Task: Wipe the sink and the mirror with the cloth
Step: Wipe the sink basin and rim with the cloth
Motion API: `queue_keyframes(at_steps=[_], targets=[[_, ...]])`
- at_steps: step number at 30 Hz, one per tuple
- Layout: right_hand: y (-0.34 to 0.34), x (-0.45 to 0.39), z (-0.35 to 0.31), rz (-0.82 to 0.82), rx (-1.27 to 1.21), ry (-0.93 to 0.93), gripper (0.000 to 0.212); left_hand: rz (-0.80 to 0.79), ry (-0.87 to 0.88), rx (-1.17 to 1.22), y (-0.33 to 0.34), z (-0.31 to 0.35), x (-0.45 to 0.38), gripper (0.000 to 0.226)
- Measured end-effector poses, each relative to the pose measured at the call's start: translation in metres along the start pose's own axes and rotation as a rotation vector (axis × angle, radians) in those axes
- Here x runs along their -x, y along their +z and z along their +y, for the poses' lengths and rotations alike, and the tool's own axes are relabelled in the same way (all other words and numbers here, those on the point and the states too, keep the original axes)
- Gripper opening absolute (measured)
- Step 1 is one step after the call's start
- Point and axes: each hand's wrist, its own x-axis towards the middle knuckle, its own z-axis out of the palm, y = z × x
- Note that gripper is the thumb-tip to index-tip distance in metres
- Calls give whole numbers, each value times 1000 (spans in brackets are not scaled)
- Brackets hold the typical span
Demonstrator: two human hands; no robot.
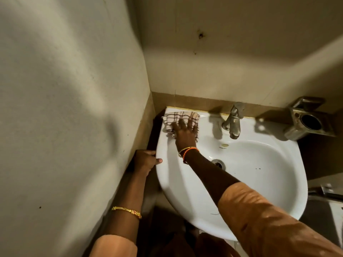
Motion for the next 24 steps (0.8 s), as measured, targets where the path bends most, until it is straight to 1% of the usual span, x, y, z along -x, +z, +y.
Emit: queue_keyframes(at_steps=[1,2,3,5,6,7,10,14,16,20,21,22,24], targets=[[-2,-2,-2,-20,31,-98,55,1,-2,-48,-1,2,-1,53],[-5,-5,3,-29,64,-156,54,8,-2,-100,-2,4,-1,52],[-8,-10,12,-32,85,-142,52,14,-1,-143,-3,5,-2,50],[-17,-18,40,-43,89,40,47,27,-1,-179,-3,6,-1,48],[-21,-18,57,-32,81,149,46,34,-1,-181,-3,7,2,50],[-24,-16,72,-17,81,219,44,36,-1,-169,-3,8,4,52],[-24,-7,78,11,90,279,43,12,-32,-60,-2,4,6,55],[-29,-17,63,31,-24,375,39,27,-28,33,1,2,10,56],[-25,-18,62,31,-9,318,41,16,-47,76,1,1,10,56],[-24,-20,57,-7,-3,51,50,-30,-90,159,-1,6,8,56],[-27,-21,61,-14,-18,21,50,-36,-98,169,-1,6,7,56],[-30,-20,70,-1,-55,35,49,-42,-107,175,-1,5,8,56],[-31,-13,87,59,-175,134,49,-44,-116,191,0,0,9,55]])
